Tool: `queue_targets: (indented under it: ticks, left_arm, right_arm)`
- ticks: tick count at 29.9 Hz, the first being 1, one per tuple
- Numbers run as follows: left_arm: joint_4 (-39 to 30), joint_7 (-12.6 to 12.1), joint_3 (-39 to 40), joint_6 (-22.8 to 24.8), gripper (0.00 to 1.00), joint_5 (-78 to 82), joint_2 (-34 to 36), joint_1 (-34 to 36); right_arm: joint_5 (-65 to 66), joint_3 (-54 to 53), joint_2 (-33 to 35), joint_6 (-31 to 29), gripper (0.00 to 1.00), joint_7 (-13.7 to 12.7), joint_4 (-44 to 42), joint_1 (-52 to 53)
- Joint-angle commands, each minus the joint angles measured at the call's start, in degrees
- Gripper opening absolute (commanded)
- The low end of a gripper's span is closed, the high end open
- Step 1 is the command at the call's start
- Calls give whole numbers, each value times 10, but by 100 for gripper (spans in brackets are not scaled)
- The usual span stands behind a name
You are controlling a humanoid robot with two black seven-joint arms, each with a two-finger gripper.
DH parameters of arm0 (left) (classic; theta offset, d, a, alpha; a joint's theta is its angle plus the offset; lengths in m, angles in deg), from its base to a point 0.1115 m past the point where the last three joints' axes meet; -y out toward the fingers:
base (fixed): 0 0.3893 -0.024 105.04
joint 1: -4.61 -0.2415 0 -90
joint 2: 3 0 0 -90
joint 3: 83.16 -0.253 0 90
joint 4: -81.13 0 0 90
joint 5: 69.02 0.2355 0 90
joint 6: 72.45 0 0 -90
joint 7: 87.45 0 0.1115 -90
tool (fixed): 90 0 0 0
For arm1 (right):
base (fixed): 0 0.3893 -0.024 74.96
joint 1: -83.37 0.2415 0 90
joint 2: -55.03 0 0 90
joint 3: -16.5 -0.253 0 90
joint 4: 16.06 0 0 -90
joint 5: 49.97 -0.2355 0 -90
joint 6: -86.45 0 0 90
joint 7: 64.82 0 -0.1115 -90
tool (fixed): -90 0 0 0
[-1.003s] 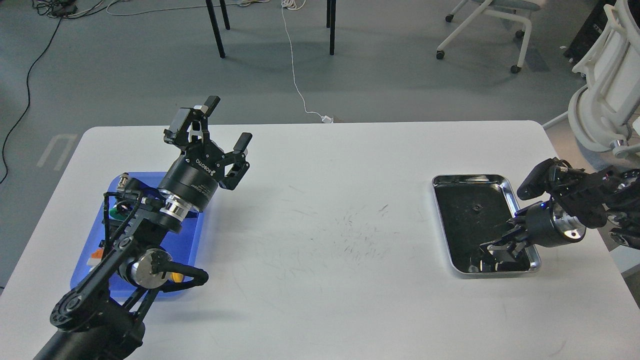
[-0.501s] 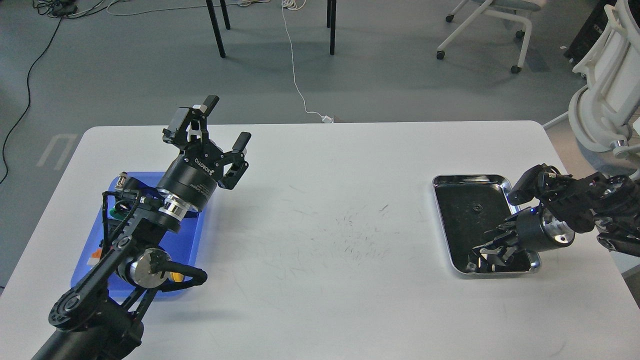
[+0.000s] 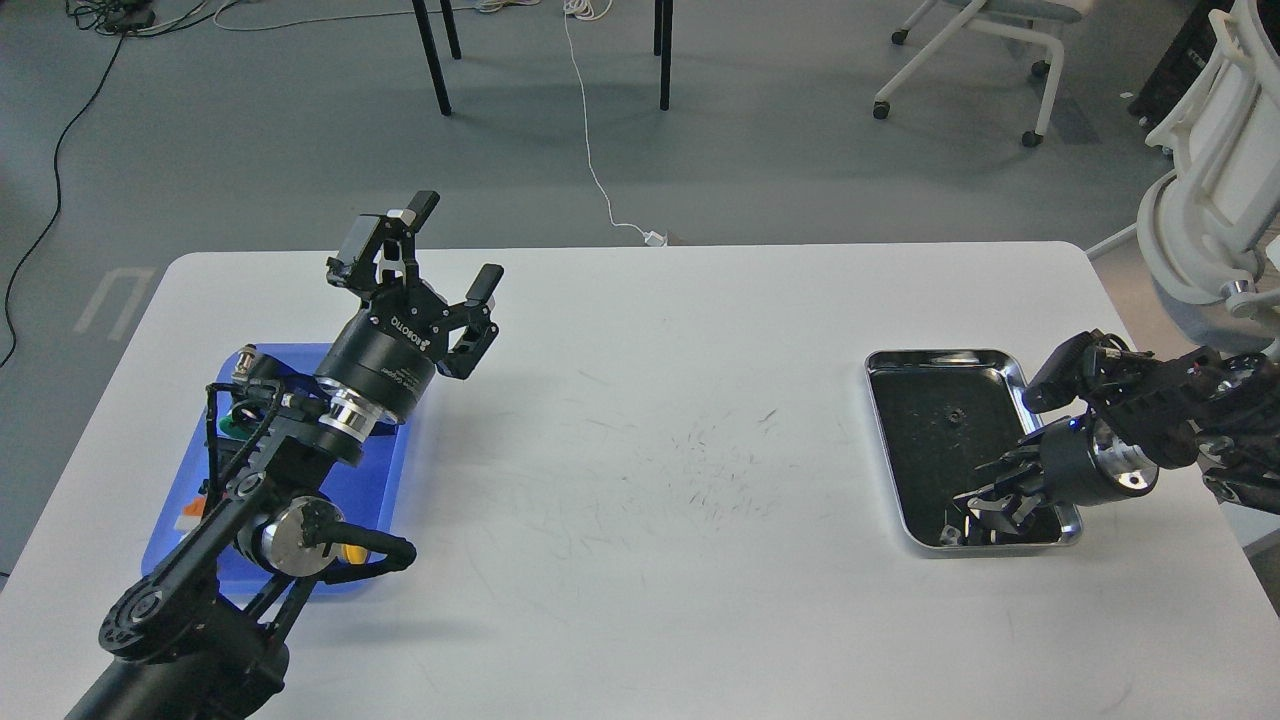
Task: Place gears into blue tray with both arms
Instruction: 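Close the right gripper on the small black part, then lift the part and carry it toward the table center, then release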
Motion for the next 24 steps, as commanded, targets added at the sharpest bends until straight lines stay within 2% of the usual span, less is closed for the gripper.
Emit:
queue_targets:
  ticks: [1,8,13,18,21,24]
  left_arm:
    - [1,0,0,0,98,0,0,-1]
    - [1,0,0,0,98,0,0,0]
    - [1,0,0,0,98,0,0,0]
    - [1,0,0,0,98,0,0,0]
    - [0,0,0,0,98,0,0,0]
    - [0,0,0,0,98,0,1,0]
  right_arm:
    - [0,1,3,-1,24,0,1,1]
    - [0,0,7,-5,16,0,1,2]
    - [-1,0,10,-5,16,0,5,13]
    - [-4,-2,18,-5,16,0,24,67]
    - [-16,-5,8,-5,16,0,32,108]
    - [-88,-6,-34,-2,16,0,38,134]
